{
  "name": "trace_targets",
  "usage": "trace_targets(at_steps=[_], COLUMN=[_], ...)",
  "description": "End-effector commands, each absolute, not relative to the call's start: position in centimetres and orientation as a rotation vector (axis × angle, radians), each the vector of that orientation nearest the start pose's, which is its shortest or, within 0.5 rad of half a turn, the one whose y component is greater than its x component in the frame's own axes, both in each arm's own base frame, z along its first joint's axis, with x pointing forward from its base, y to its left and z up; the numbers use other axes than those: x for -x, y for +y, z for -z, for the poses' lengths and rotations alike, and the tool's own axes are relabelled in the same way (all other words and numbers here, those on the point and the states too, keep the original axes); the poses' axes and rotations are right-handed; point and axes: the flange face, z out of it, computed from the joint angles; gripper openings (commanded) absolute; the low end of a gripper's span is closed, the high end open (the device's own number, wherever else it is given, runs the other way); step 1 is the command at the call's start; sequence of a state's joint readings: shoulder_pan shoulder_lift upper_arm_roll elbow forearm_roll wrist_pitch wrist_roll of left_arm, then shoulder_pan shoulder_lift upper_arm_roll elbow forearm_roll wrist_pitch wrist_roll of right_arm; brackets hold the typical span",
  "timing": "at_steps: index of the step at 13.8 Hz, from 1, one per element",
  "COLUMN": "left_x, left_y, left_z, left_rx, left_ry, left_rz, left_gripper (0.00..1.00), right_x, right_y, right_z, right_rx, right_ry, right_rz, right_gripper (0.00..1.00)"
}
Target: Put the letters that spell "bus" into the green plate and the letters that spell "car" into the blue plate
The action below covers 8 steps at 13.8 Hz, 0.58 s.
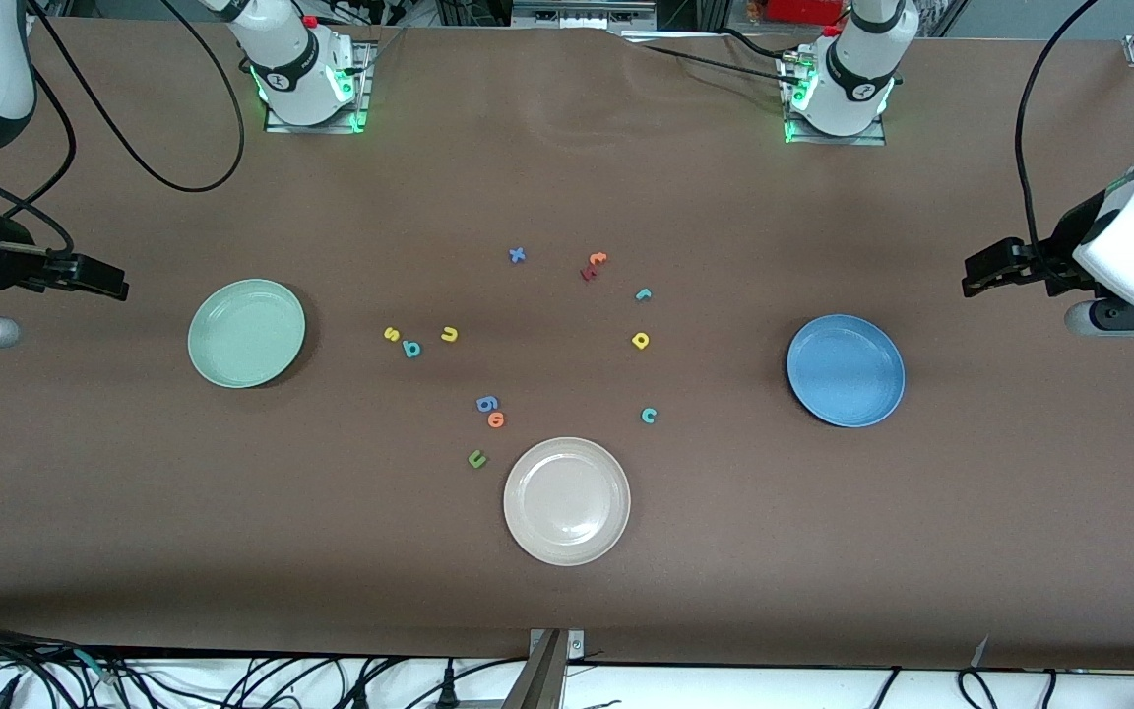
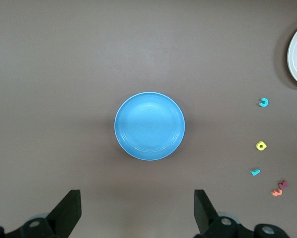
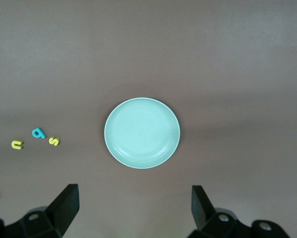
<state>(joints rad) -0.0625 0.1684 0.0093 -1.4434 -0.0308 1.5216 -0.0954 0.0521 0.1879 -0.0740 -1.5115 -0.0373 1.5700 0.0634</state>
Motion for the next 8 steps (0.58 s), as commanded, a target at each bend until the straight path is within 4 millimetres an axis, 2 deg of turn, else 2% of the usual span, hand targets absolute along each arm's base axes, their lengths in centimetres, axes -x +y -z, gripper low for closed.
trace_targets(at_steps=[1,8], left_x=[-60.31,-60.27], left_y=[-3.77,-4.38], left_z=[-58.89,-58.89], left_rx=[3.132,3.128], left_ry=[-0.072,-0.115], left_rz=[-0.125,-0.124], left_gripper=[1.0,1.0], right_x=[-60.16,-60.16], right_y=[-1.24,-1.33], right_z=[-54.87,-54.87], right_rx=[3.17,3.17], right_ry=[0.148,0.151], right_rz=[-0.19,-0.191], right_gripper=[1.0,1.0])
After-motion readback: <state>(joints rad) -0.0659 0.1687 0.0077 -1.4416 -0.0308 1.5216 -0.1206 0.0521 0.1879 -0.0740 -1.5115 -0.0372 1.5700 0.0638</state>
